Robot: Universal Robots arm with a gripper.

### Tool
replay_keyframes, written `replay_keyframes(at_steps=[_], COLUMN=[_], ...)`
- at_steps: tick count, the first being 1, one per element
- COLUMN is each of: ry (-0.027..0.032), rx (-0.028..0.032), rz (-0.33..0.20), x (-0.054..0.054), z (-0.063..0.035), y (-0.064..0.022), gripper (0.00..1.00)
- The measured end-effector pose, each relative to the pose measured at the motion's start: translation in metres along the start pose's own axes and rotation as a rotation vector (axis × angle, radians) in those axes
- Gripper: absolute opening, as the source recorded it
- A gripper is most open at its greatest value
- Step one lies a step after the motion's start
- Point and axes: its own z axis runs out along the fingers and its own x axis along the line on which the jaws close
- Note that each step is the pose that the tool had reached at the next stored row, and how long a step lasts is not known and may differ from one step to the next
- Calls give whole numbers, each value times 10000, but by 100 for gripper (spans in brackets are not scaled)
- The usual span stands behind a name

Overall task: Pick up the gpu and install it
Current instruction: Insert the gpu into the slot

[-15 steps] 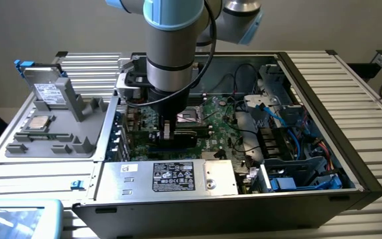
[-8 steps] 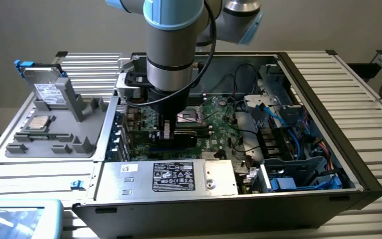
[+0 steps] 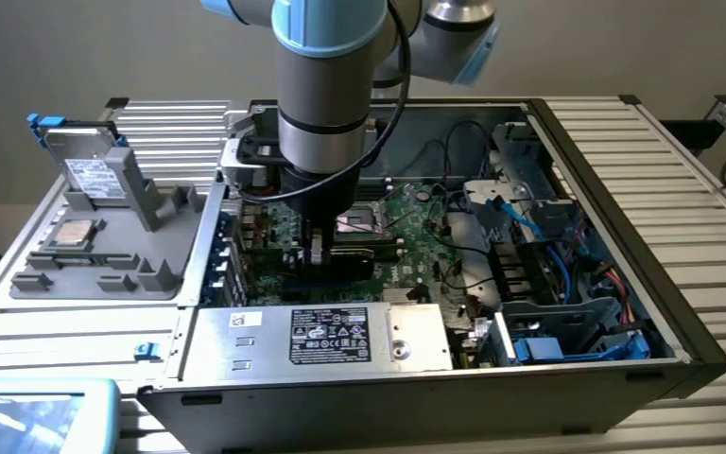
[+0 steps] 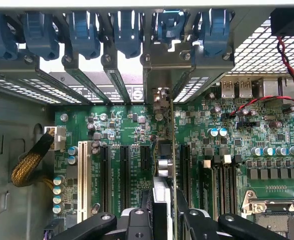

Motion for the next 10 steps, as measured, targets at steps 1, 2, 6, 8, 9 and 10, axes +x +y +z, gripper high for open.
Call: replay_keyframes(at_steps=[1,2,6,8,9,10], ry=[0,0,0,0,0,0], rx=[0,0,0,0,0,5], rz=[0,0,0,0,0,4], x=[0,0,0,0,0,0], z=[0,0,1,1,1,1], y=[0,2,2,2,2,3], gripper=[29,29,29,29,29,29])
